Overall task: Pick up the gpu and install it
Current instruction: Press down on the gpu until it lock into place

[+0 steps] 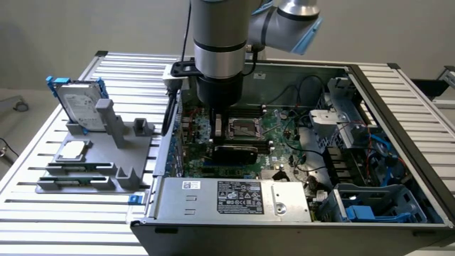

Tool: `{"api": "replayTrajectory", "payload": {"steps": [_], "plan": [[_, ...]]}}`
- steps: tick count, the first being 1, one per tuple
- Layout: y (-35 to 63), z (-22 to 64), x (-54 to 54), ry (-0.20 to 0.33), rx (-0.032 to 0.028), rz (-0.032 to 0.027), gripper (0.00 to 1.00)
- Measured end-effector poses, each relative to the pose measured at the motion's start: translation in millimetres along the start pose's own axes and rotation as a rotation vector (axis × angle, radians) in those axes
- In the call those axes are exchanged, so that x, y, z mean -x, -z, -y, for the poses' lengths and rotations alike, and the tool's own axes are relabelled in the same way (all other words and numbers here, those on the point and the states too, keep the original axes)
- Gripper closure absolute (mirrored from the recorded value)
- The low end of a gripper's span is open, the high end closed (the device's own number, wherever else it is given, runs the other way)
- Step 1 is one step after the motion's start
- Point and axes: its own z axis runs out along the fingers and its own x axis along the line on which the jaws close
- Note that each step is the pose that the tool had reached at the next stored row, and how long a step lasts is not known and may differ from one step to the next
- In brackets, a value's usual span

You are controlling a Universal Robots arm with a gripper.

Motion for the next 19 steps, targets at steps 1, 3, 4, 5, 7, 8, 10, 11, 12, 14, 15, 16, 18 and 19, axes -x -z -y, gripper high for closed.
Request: {"api": "replayTrajectory", "payload": {"steps": [1,3,4,5,7,8,10,11,12,14,15,16,18,19], "plan": [[-0.2,0.1,0.0,0.0,0.0,0.0001,0.89],[-0.5,0.3,0.0,0.0,-0.0002,0.0003,0.89],[-0.5,0.4,0.0,0.0,-0.0002,0.0002,0.89],[-0.8,0.4,0.0,0.0,-0.0001,0.0001,0.89],[-1.3,0.4,0.0,0.0,-0.0003,0.0003,0.89],[-1.9,0.5,0.1,0.0,-0.0009,0.001,0.89],[-2.3,0.5,0.1,0.0,-0.0003,0.0005,0.89],[-2.5,0.5,0.0,0.0,-0.0002,0.0002,0.89],[-2.8,0.5,0.0,0.0,-0.0003,0.0001,0.89],[-3.2,0.4,0.0,0.0,-0.0001,-0.0001,0.89],[-3.5,0.3,0.0,0.0,0.0,-0.0001,0.89],[-3.7,0.3,0.0,0.0,-0.0001,0.0,0.89],[-3.8,0.3,0.0,0.0,-0.0001,0.0003,0.89],[-3.6,0.3,0.1,0.0,0.0002,0.0006,0.89]]}}
